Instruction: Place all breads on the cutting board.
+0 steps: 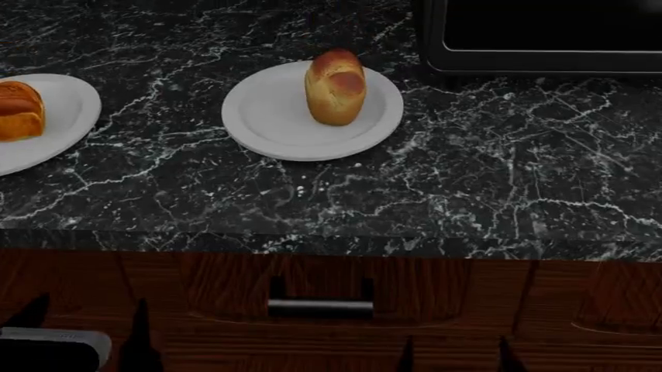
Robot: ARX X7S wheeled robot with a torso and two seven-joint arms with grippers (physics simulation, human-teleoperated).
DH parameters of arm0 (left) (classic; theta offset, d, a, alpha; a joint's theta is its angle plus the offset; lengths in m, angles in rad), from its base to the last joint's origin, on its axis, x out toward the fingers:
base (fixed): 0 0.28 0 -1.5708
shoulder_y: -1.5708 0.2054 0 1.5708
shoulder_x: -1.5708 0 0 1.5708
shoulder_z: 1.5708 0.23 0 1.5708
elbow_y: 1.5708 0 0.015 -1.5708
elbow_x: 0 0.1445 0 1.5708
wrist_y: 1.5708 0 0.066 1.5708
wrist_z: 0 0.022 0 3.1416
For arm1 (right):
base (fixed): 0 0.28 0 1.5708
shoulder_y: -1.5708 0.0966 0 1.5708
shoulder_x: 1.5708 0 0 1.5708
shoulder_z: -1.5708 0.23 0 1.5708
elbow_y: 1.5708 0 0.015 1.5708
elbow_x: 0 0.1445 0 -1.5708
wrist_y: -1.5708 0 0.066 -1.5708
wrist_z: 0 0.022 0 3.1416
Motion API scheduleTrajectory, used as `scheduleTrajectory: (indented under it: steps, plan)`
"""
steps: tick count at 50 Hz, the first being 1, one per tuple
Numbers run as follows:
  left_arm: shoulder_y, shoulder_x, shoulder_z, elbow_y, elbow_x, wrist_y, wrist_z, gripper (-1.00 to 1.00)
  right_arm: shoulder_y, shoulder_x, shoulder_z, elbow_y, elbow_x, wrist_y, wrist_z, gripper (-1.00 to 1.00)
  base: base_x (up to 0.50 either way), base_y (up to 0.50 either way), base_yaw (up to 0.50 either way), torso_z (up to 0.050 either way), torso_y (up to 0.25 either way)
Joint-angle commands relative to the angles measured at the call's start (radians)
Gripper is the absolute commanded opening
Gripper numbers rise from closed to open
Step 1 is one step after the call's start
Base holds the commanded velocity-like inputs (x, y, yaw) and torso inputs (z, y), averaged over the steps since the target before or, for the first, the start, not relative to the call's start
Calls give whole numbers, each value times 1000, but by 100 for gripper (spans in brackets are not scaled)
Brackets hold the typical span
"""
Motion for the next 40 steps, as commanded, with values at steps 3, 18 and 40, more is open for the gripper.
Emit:
scheduleTrajectory:
  steps: [3, 18, 40]
  plan:
    - [-230, -63, -9, 377, -15, -552, 38, 100, 303, 137, 104, -583, 53, 850, -72, 100, 0, 0, 0, 0, 0]
    - [-537, -94, 1, 489, -90, -869, 100, 100, 657, 202, 76, -689, 140, 1242, -140, 100, 0, 0, 0, 0, 0]
    - [-643, -111, -11, 466, -119, -921, 121, 100, 876, 216, -21, -654, 173, 1368, -149, 100, 25, 250, 0, 0, 0]
